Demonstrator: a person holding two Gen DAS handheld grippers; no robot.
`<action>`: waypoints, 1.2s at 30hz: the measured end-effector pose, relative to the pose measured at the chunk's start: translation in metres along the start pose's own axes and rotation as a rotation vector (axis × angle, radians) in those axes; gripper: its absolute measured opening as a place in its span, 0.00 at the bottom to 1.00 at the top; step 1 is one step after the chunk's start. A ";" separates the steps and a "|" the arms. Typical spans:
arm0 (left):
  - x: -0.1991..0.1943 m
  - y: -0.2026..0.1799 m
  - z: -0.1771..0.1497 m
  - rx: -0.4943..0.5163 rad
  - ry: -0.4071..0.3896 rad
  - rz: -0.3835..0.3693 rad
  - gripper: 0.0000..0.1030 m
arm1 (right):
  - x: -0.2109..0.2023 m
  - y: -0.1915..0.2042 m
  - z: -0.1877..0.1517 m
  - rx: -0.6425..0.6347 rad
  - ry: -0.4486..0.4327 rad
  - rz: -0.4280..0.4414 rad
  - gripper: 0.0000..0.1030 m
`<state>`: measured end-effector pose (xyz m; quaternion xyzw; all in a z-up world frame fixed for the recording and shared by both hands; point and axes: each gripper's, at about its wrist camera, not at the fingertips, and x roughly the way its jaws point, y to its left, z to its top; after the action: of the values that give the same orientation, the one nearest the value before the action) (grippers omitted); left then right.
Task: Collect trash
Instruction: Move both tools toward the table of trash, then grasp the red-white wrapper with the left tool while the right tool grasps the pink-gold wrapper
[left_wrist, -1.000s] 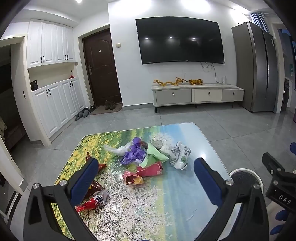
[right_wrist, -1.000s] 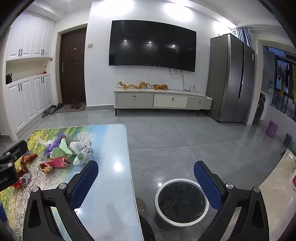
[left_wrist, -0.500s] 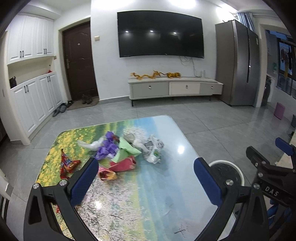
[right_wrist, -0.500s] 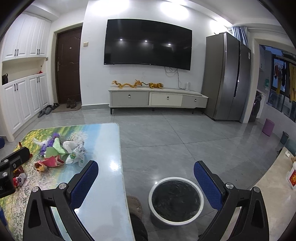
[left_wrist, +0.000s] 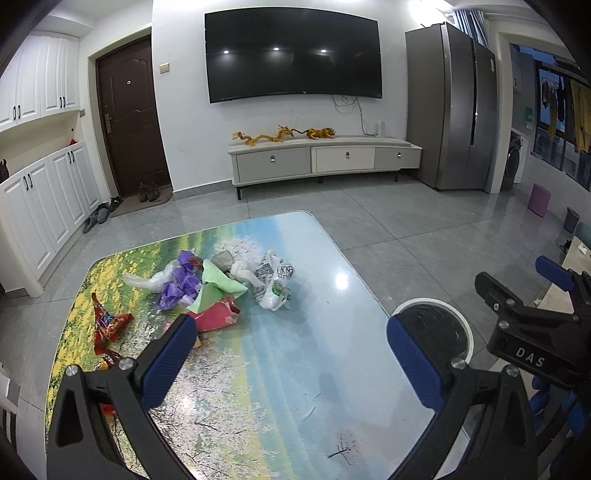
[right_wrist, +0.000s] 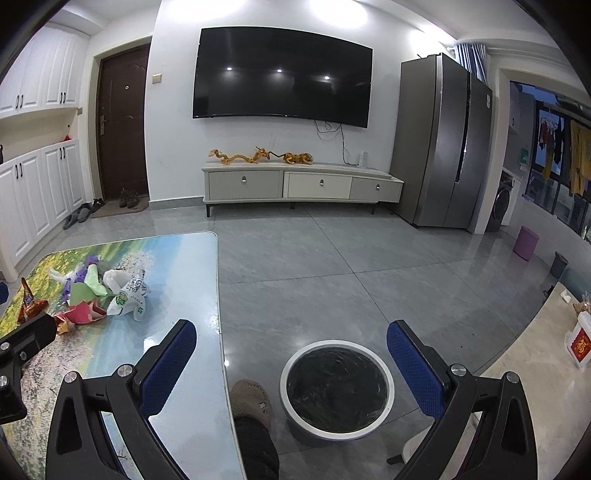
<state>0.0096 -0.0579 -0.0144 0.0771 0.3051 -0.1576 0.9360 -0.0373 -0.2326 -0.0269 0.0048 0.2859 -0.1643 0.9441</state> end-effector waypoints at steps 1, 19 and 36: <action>0.001 0.000 0.000 0.002 0.002 -0.002 1.00 | 0.001 -0.001 0.000 0.002 0.001 -0.002 1.00; 0.023 0.003 -0.008 -0.023 0.050 -0.090 1.00 | 0.020 0.002 -0.003 0.018 0.067 0.007 1.00; 0.017 0.219 -0.080 -0.235 0.166 0.143 0.82 | 0.068 0.117 -0.002 -0.101 0.303 0.568 0.68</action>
<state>0.0542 0.1629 -0.0778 0.0014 0.3915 -0.0470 0.9190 0.0514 -0.1427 -0.0747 0.0622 0.4182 0.1228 0.8978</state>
